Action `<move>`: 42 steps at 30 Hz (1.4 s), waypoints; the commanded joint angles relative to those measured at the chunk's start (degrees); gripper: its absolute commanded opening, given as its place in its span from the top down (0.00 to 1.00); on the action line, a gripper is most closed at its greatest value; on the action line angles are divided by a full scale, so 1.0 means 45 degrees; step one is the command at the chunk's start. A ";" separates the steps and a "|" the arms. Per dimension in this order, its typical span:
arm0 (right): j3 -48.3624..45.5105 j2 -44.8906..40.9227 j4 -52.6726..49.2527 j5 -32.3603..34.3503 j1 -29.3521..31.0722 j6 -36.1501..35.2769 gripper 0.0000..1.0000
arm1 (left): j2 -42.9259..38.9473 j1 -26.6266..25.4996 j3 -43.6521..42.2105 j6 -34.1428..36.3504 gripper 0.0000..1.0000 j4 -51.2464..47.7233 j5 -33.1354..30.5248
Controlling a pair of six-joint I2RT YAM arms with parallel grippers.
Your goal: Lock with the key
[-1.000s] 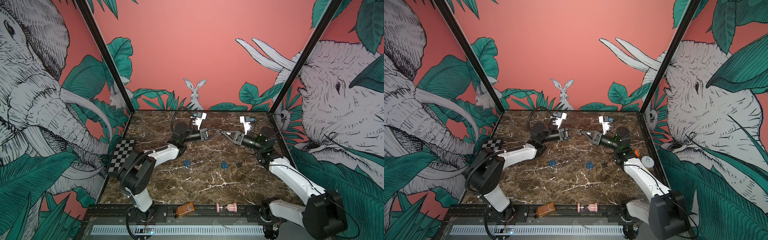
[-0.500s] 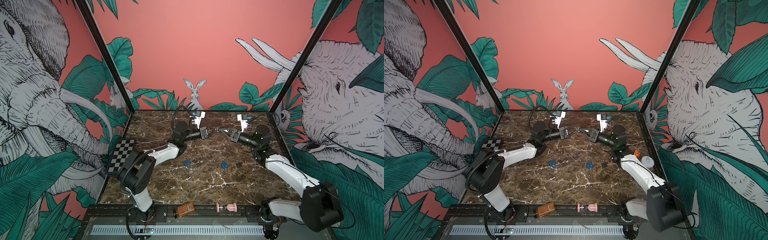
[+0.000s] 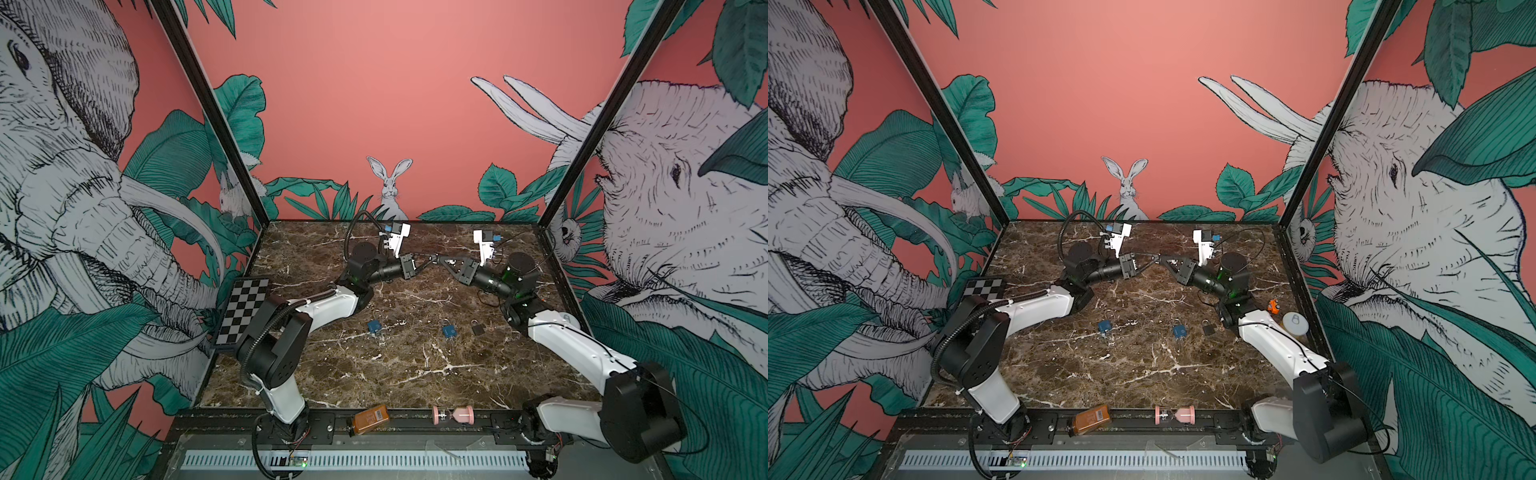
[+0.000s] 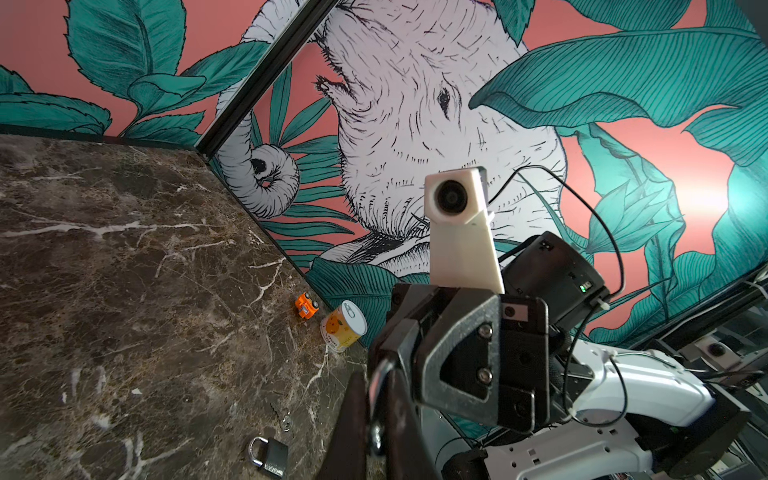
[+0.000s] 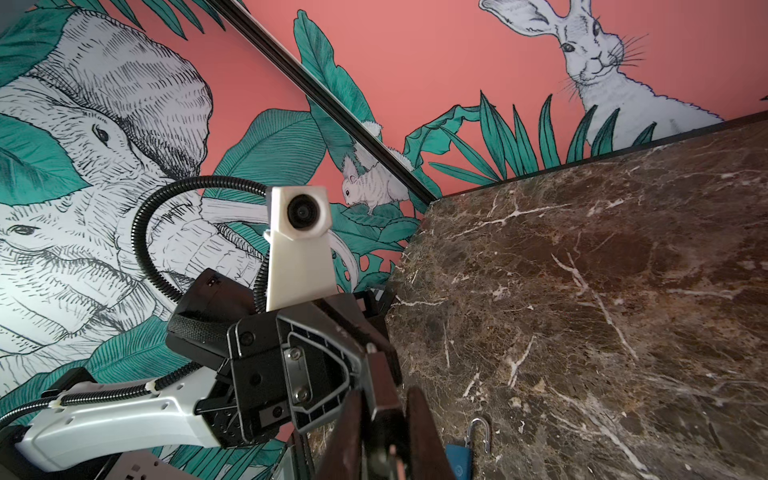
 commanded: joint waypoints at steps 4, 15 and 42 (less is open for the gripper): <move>-0.0027 -0.0077 -0.1567 -0.0116 0.1478 -0.0720 1.00 | -0.0615 -0.1640 -0.0036 -0.0062 1.00 0.1203 0.3141; -0.0871 -0.1872 -0.0666 -0.0921 0.0229 -0.0004 0.81 | -0.0441 -0.0914 -0.0963 -0.1522 1.00 0.3056 0.2840; -0.1343 -0.3614 -0.1615 -0.1093 -0.0397 -0.0094 0.68 | 0.0671 -0.0094 -0.0964 -0.3724 1.00 0.5629 0.2540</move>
